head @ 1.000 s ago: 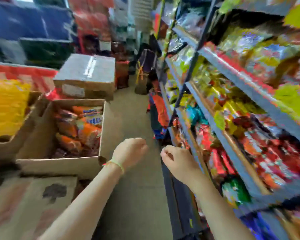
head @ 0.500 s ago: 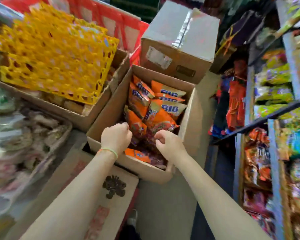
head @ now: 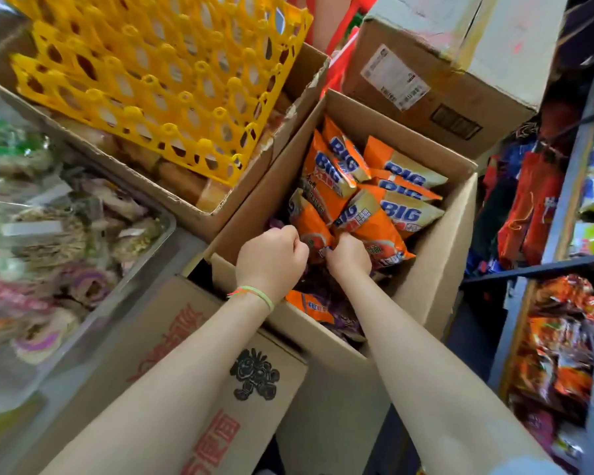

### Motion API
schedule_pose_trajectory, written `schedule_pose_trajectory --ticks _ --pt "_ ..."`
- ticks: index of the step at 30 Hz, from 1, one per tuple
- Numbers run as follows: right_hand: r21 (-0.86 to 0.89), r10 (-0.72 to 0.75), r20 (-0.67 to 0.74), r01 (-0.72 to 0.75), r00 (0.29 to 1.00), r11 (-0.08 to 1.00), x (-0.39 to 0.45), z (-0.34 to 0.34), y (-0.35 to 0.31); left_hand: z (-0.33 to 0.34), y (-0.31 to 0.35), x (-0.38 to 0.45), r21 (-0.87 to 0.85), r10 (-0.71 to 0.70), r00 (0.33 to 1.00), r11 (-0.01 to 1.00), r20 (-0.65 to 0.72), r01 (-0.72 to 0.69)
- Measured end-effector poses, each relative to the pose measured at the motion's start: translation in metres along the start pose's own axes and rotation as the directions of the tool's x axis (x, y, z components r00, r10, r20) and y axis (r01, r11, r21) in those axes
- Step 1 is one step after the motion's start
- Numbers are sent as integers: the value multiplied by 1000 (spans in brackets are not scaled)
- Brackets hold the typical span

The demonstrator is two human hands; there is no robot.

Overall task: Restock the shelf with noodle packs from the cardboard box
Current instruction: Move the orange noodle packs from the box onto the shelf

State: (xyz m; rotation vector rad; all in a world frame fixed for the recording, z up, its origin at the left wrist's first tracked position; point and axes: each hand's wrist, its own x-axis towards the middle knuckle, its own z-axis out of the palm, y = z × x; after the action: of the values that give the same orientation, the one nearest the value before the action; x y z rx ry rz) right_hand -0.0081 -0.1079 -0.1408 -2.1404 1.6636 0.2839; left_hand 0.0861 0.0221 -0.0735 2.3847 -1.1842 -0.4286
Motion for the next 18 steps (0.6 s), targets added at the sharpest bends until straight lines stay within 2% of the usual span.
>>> schedule_pose_trajectory --ticks 4,6,11,14,16,18 --pt "-74 -42 24 43 999 996 2 -1 0 2 0 3 27 6 1000 1000 6 -6" --pt "-39 -70 26 71 997 997 0 -4 -3 1 -1 3 28 6 1000 1000 11 -6" --pt "289 -175 -201 229 964 930 -24 -41 -5 3 -2 3 21 24 1000 1000 -9 -23" --pt "456 -150 -227 241 962 857 -49 -82 8 4 -2 0 -47 56 996 997 -74 -60" --pt "622 -113 -200 215 973 753 -63 -102 20 2 -2 -3 -147 24 992 988 -128 -42" --pt "840 -71 -121 140 990 525 -74 -113 27 -1 -2 -3 -270 -83 986 962 -145 41"
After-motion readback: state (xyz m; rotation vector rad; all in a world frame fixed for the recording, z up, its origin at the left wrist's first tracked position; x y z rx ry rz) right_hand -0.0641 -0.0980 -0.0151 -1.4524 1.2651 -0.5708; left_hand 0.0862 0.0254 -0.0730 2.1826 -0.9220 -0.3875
